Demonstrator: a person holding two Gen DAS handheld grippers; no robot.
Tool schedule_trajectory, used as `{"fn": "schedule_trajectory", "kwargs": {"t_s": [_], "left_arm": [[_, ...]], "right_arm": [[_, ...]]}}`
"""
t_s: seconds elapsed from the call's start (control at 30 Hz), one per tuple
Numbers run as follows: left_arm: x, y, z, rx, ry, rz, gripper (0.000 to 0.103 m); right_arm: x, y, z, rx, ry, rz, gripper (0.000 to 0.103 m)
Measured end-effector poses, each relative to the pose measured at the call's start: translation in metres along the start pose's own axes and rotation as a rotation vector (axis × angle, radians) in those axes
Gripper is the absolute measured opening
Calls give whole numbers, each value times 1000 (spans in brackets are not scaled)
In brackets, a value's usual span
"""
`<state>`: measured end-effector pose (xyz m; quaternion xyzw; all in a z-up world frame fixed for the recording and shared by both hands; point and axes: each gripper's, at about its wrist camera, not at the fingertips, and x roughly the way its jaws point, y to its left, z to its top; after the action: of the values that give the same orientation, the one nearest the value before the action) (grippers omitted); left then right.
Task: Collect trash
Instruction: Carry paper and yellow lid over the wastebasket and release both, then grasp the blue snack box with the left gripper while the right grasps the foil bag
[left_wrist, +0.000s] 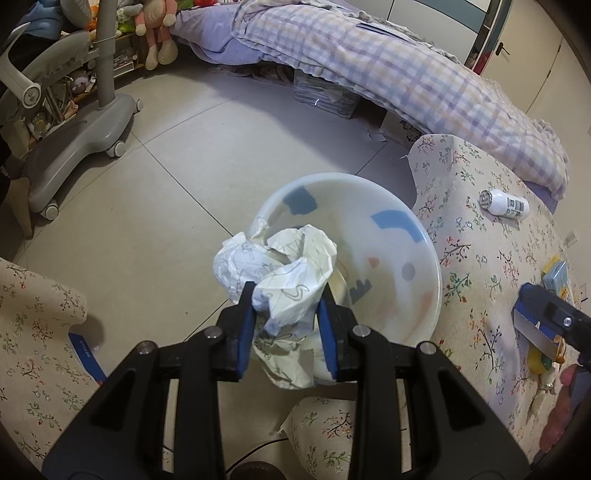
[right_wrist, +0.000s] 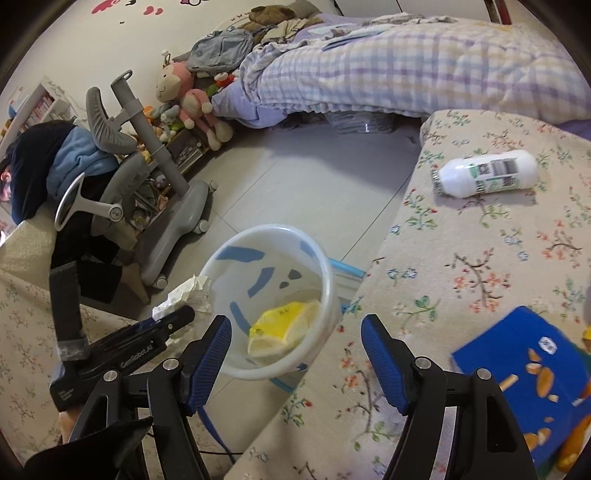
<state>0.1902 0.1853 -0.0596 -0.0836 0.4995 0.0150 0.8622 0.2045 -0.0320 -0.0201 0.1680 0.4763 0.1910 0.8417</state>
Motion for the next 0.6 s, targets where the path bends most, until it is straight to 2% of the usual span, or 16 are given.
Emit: {"fn": "schedule_trajectory", "kwargs": {"t_s": [0.07, 0.1, 0.13, 0.17, 0.2, 0.27, 0.6], "left_arm": [[0, -2, 0, 6, -10, -3, 34], [-1, -3, 1, 5, -18, 4, 40], [-1, -3, 2, 0, -17, 3, 56], [-2, -4, 2, -9, -17, 11, 67], [-4, -5, 1, -16, -28, 26, 84], [-8, -11, -1, -3, -47, 43, 85], [-17, -38, -12, 42, -13, 32, 85]], "right_arm": [[-9, -3, -2, -1, -8, -10, 74], [-15, -5, -3, -3, -13, -19, 74], [-18, -7, -4, -4, -17, -25, 74], [-22, -9, -5, -5, -22, -33, 74], [-28, -13, -6, -5, -28, -45, 74], [-39, -19, -8, -1, -36, -57, 74], [-89, -47, -18, 28, -86, -107, 75]]}}
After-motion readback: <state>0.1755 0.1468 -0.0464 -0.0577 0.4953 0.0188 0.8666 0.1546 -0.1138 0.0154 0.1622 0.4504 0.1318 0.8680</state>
